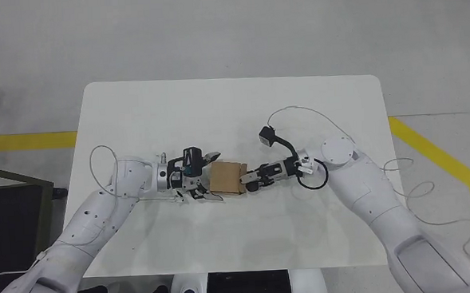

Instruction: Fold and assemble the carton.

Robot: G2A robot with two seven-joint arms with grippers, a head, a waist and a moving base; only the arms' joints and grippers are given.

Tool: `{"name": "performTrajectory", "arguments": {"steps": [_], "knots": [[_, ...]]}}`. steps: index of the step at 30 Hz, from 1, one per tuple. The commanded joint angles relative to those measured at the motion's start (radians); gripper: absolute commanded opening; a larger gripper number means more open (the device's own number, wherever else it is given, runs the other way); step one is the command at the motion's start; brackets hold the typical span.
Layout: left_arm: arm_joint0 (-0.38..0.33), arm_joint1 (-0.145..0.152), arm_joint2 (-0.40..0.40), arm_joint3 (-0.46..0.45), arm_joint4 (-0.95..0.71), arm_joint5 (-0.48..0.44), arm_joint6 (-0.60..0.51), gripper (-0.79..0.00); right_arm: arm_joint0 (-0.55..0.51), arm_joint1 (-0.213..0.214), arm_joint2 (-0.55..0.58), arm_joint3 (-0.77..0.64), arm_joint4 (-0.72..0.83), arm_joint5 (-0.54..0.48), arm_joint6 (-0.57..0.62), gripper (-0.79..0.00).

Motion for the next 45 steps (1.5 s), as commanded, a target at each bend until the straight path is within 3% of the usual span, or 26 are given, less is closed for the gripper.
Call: {"name": "performTrajectory", "arguments": {"steps": [1,6,45], "knots": [[0.000,0.000,0.000,-0.001,0.001,-0.001,0.000,0.000,0.000,0.002,0.002,0.000,-0.008,0.002,0.000,-0.499],[0.002,0.001,0.000,-0.001,-0.001,-0.002,0.000,0.000,-0.001,0.007,0.006,-0.012,-0.026,0.009,0.004,-0.551],[0.004,0.000,0.003,-0.006,-0.008,-0.001,0.002,0.000,0.058,-0.016,-0.059,-0.054,-0.115,0.099,-0.037,-0.570]]}}
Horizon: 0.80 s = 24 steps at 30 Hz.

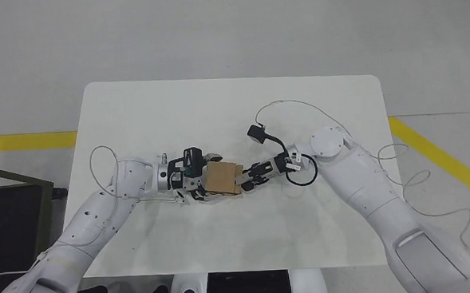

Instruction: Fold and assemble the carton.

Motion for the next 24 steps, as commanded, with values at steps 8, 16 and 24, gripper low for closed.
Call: {"name": "performTrajectory", "arguments": {"steps": [8,16,24], "knots": [[0.002,0.001,0.000,0.000,0.003,0.003,0.002,0.000,-0.003,0.000,0.005,-0.014,0.005,0.011,-0.002,-0.554],[0.002,-0.001,0.004,-0.001,0.000,0.004,0.003,0.000,0.001,-0.010,-0.010,-0.027,0.019,0.001,-0.011,-0.529],[0.004,0.000,0.004,0.004,0.003,0.002,0.002,0.000,0.012,-0.017,-0.012,0.000,0.029,-0.015,-0.012,-0.517]]}}
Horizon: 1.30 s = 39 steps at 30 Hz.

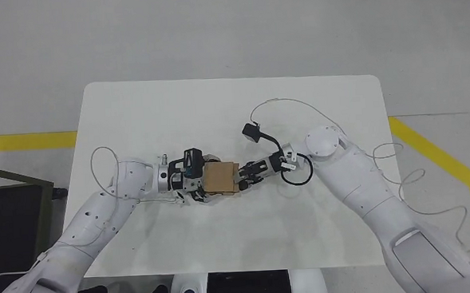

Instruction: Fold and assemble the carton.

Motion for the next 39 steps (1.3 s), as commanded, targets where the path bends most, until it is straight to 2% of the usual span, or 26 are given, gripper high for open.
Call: {"name": "performTrajectory", "arguments": {"steps": [1,24,30,33,39], "knots": [[0.001,0.001,-0.001,0.001,0.002,-0.001,0.000,0.000,0.001,0.002,0.006,0.003,0.001,-0.005,0.003,-0.514],[0.004,0.002,0.004,-0.001,-0.005,-0.006,-0.013,0.000,-0.066,0.063,0.128,-0.108,-0.043,0.024,0.001,-0.483],[0.002,0.000,0.012,-0.005,-0.012,-0.006,-0.019,0.000,-0.094,0.077,0.155,-0.152,-0.047,0.036,-0.007,-0.523],[0.000,-0.002,0.017,-0.005,-0.015,-0.006,-0.022,0.000,-0.106,0.078,0.152,-0.168,-0.039,0.041,-0.010,-0.502],[-0.004,-0.004,0.022,-0.002,-0.020,-0.006,-0.024,0.000,-0.106,0.064,0.116,-0.173,-0.011,0.035,-0.019,-0.511]]}}
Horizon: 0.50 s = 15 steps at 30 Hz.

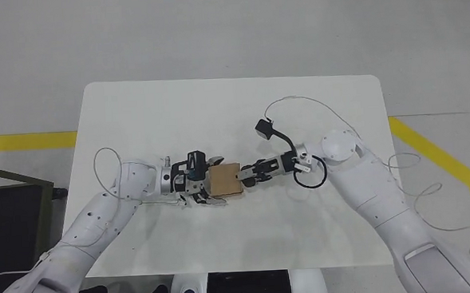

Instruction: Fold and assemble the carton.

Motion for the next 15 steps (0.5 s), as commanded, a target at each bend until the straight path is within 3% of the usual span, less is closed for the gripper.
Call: {"name": "performTrajectory", "arguments": {"steps": [1,15], "knots": [[-0.001,0.000,0.002,0.000,0.000,0.000,0.000,0.000,0.005,-0.004,-0.011,0.002,0.007,-0.002,-0.002,-0.508],[-0.001,0.009,-0.014,0.024,-0.023,0.000,0.022,0.000,0.030,-0.008,-0.014,0.032,0.007,-0.005,-0.011,-0.437]]}}
